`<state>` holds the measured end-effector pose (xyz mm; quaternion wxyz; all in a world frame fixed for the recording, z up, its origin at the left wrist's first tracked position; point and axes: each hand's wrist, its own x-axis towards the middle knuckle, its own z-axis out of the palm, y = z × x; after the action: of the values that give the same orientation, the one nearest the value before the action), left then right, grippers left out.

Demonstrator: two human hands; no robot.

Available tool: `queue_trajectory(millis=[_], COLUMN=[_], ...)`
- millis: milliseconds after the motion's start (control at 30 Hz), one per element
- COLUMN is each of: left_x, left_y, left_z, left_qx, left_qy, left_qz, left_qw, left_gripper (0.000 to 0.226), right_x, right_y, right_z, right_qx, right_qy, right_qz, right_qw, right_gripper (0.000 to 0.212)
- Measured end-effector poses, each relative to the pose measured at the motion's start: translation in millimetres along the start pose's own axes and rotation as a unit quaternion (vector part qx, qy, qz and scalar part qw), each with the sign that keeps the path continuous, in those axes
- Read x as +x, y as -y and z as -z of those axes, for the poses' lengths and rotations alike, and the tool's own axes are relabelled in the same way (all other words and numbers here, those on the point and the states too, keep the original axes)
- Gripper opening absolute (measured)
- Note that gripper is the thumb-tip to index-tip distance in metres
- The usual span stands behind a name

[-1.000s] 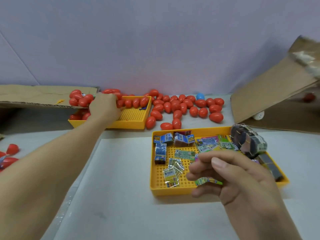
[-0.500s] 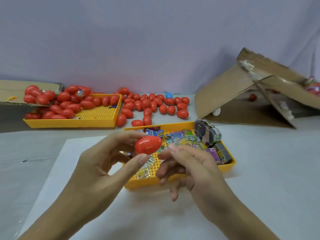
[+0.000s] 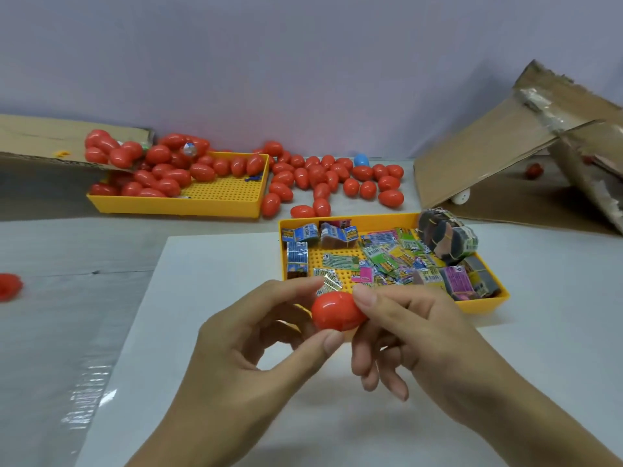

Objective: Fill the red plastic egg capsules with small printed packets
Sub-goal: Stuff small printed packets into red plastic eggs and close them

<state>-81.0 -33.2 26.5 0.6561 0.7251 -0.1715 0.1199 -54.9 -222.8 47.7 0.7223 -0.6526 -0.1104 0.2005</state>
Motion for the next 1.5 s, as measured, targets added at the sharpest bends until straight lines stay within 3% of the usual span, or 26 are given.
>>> queue_trajectory(millis=[300,533,733,833,967,1133,1300,1500], left_x=[-1,2,5,4,3,1,1,1], left_y=[-4,-7,-11,-10,-6,-6,-6,-5], left_z=[-3,-6,-6,-5,-1,1,0,0], left_qx=[-0.106,-0.192,-0.182,-0.153,-0.150,-0.147,-0.151,-0.151], left_qy=[0.004,0.000,-0.030,-0.040,-0.031,-0.010,0.004,0.007], left_qz=[0.122,0.202,0.231,0.223,0.212,0.201,0.158,0.150], left_qw=[0.987,0.960,0.955,0.962,0.965,0.968,0.976,0.977], left_gripper=[0.039,0.036,0.041,0.031,0.035,0.038,0.035,0.036], right_x=[-1,-5,-9,-9,-7,-6,-3,-4], right_y=[0,1,-5,-6,-4,3,3,1], right_z=[0,-2,-4,-3,-2,-4,-5,-3], right_qx=[-0.003,-0.031,-0.189,-0.238,-0.192,-0.061,-0.063,-0.048], right_qy=[-0.011,-0.022,-0.056,-0.051,-0.053,-0.069,-0.060,-0.041], right_qz=[0.013,0.069,0.173,0.206,0.167,0.104,0.045,0.051], right_qw=[1.000,0.997,0.965,0.948,0.966,0.990,0.995,0.997], right_gripper=[0.044,0.022,0.034,0.040,0.040,0.021,0.038,0.028])
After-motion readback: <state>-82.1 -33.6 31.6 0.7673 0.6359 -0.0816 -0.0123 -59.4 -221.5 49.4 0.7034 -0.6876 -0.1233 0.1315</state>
